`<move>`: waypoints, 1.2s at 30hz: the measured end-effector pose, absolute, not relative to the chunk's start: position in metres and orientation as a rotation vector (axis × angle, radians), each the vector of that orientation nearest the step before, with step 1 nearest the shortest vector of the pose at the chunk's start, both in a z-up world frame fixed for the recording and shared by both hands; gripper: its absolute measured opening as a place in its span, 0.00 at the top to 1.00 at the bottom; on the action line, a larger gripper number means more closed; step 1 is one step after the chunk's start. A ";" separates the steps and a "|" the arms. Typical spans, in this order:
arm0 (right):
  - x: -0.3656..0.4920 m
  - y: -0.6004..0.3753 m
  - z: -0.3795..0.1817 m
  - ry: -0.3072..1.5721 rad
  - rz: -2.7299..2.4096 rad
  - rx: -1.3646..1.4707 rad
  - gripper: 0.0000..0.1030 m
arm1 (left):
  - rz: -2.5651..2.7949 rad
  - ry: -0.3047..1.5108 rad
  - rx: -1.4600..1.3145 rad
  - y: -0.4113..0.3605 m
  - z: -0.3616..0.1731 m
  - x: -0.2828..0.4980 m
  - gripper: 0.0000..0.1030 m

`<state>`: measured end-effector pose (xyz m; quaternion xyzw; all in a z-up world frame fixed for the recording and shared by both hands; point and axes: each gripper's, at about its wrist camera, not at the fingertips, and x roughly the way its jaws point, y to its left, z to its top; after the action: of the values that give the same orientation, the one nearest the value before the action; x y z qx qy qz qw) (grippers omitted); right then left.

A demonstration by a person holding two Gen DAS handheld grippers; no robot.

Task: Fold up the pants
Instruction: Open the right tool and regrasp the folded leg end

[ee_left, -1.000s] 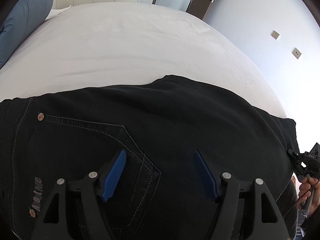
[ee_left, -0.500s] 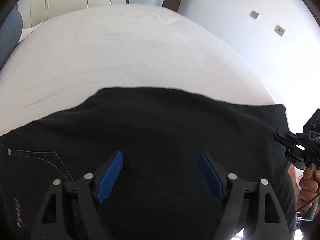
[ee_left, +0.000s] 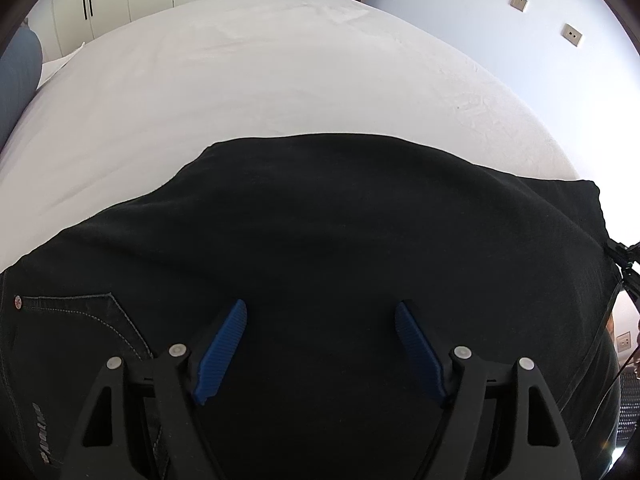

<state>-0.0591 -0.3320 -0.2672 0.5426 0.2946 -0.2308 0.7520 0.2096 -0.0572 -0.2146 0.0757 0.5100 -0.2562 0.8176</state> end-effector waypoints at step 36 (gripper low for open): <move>-0.147 -0.350 -0.300 0.619 -0.400 1.204 0.23 | -0.335 1.041 -0.250 0.202 -0.191 0.210 0.28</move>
<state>-0.1470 -0.3504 -0.2997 0.5534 0.2842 -0.1838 0.7611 0.2097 0.2019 -0.1908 -0.1185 0.4938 -0.1588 0.8467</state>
